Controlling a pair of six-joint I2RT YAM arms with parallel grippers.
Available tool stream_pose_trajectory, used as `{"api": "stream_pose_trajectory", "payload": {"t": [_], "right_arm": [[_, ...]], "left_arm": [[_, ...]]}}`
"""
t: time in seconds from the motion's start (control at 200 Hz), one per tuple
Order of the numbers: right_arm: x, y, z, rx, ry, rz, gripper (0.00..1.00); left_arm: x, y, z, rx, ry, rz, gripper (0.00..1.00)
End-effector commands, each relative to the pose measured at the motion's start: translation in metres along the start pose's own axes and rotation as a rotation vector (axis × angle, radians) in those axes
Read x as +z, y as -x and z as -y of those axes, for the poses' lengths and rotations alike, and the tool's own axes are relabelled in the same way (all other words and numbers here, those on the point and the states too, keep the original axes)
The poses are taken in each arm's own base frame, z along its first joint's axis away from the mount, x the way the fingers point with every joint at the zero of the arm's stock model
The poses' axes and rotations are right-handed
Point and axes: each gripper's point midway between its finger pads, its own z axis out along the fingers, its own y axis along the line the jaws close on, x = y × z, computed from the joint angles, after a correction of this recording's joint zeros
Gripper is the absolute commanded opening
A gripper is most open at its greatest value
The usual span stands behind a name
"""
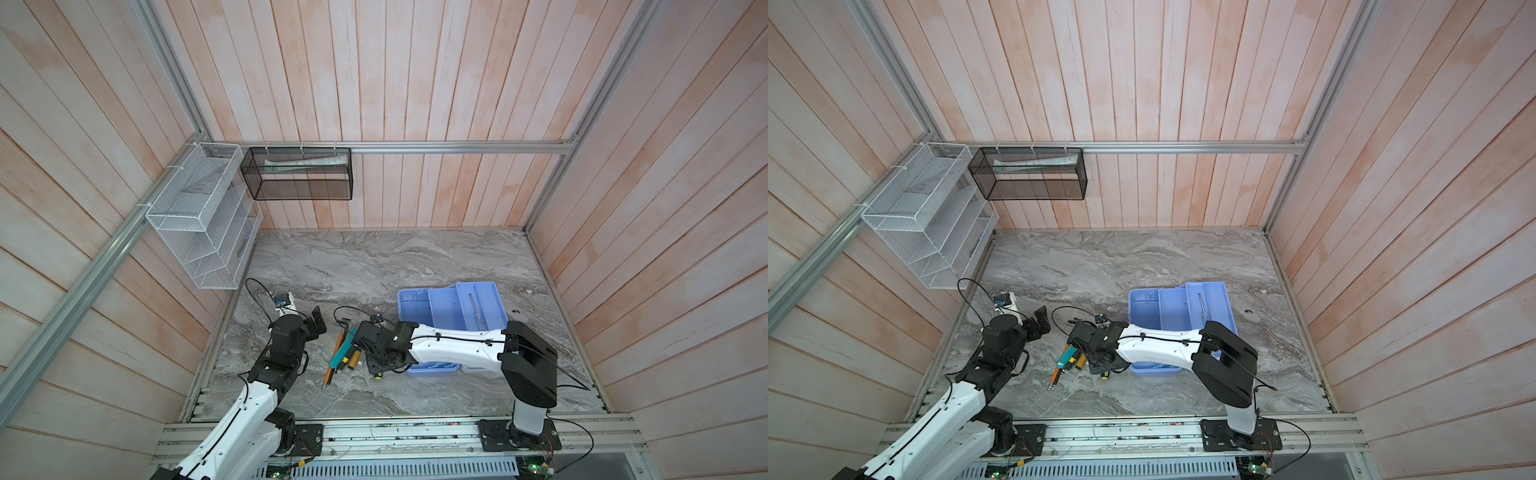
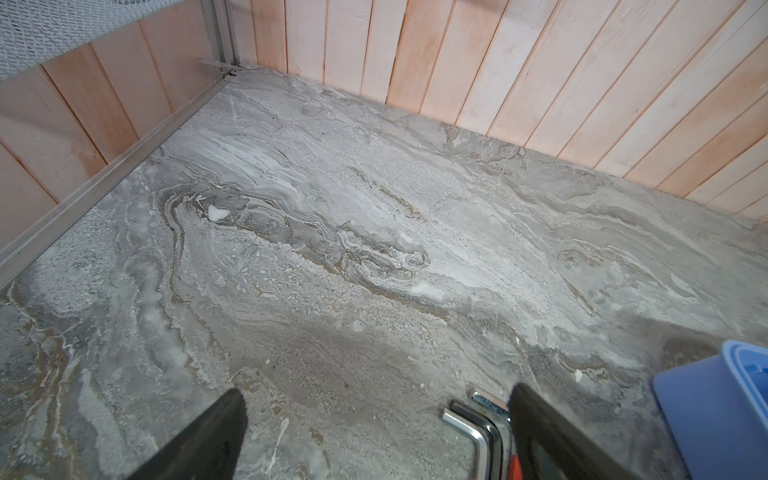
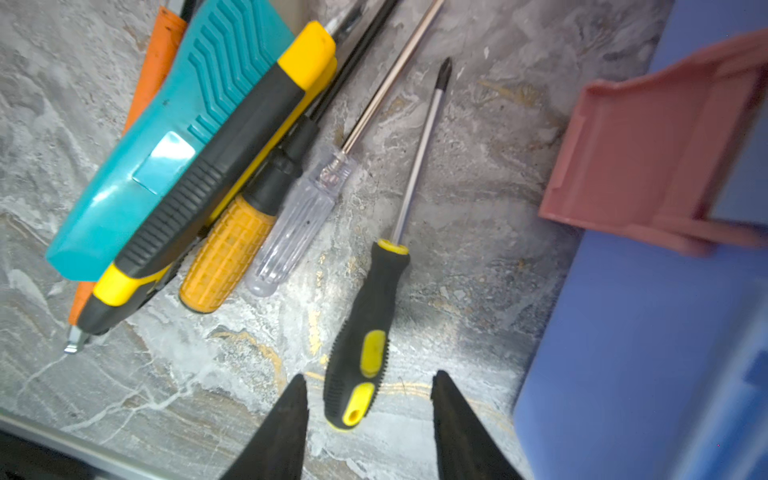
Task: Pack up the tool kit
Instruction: 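Lower the right gripper onto the black-and-yellow screwdriver and grasp it, then carry the black-and-yellow screwdriver over the blue box with the right gripper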
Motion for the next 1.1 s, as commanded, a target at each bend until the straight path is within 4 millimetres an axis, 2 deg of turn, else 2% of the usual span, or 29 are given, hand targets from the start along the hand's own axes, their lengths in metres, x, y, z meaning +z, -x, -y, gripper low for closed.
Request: {"api": "stream_pose_trajectory", "payload": {"t": [0.0,0.095,0.24,0.51,0.695,0.86,1.0,1.095], "right_arm": [[0.01,-0.004,-0.001,-0.029,-0.03,-0.028,0.49],[0.02,-0.005,0.009,-0.05,-0.121,-0.054,0.49],[0.021,0.002,0.023,-0.078,-0.235,-0.045,0.49],[0.037,-0.006,0.018,-0.079,-0.216,-0.083,0.46],[0.048,-0.011,0.014,-0.067,-0.175,-0.108,0.35],[0.048,-0.011,0.017,-0.051,-0.18,-0.115,0.23],[0.037,-0.006,0.018,-0.034,-0.184,-0.107,0.1],[0.023,0.002,0.018,-0.018,-0.185,-0.084,0.06]], "left_arm": [[-0.002,0.011,0.002,0.001,-0.009,0.028,1.0],[-0.002,0.01,0.002,0.0,-0.009,0.027,1.0],[-0.002,0.01,0.002,0.0,-0.01,0.027,1.0],[-0.002,0.011,0.003,-0.002,-0.01,0.029,1.0],[-0.002,0.011,0.002,-0.001,-0.01,0.029,1.0],[-0.002,0.011,0.002,-0.001,-0.009,0.029,1.0],[-0.002,0.011,0.002,-0.002,-0.009,0.029,1.0],[-0.002,0.01,0.002,-0.002,-0.009,0.028,1.0]]}}
